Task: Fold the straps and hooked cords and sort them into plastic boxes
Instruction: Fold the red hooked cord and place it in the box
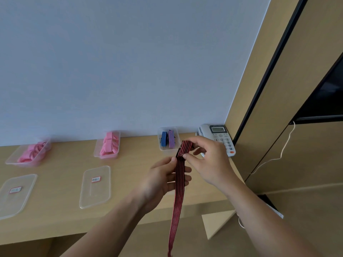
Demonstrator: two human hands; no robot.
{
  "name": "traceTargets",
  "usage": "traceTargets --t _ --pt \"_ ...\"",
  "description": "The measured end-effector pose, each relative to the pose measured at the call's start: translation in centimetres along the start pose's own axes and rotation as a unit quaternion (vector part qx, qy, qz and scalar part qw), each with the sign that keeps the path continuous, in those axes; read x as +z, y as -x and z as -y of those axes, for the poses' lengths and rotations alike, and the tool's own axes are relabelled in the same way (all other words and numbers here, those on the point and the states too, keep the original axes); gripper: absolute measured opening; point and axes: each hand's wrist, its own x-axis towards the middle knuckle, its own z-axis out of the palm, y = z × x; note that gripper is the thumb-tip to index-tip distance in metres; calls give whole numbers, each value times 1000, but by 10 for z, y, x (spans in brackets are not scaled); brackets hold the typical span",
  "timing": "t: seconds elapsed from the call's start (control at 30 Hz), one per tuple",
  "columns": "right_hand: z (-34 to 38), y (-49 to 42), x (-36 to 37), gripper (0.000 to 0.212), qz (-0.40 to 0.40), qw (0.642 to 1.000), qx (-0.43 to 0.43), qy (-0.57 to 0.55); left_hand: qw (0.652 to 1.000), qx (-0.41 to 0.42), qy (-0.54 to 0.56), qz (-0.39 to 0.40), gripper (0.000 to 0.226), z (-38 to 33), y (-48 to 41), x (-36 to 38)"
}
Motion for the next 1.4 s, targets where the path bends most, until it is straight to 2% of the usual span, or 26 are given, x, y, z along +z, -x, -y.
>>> traceTargets --t 0.2,0.3,0.43,0.6,0.7,0.8,0.9,1.0,1.07,1.1,1.2,1.4 --pt "-7 13 8 28 -67 996 -64 9 1000 -11 -18 -9 35 3 0 4" --pt "-11 21 12 26 -80 988 -127 39 1000 -21 -20 3 47 -2 -2 6" --pt "-18 35 16 35 -64 973 -201 92 1000 -16 15 -1 41 -9 -6 6" --pt "-28 41 16 42 -43 973 -207 94 1000 11 11 9 34 -11 -11 2" --pt "-30 40 15 37 -29 970 -214 112 999 24 19 10 31 -12 -12 3" --pt "-26 37 13 26 -25 971 -210 113 999 31 5 0 31 -15 -13 2" --pt "-21 29 10 15 -58 977 -193 72 999 33 -7 2 30 -15 -12 5" --pt "-14 20 7 39 -45 991 -114 58 999 39 -24 -7 29 -13 -9 9" --pt "-12 14 4 61 25 998 -37 42 999 38 -27 -17 29 -14 -7 11" --pt "-12 10 3 63 60 997 -15 38 999 38 -25 -20 29 -14 -6 10" --pt "-13 0 0 46 115 993 -19 32 999 33 -12 -17 29 -15 -4 10" --pt "-13 -2 -3 39 60 998 -25 22 999 26 -21 -13 32 -12 0 11"
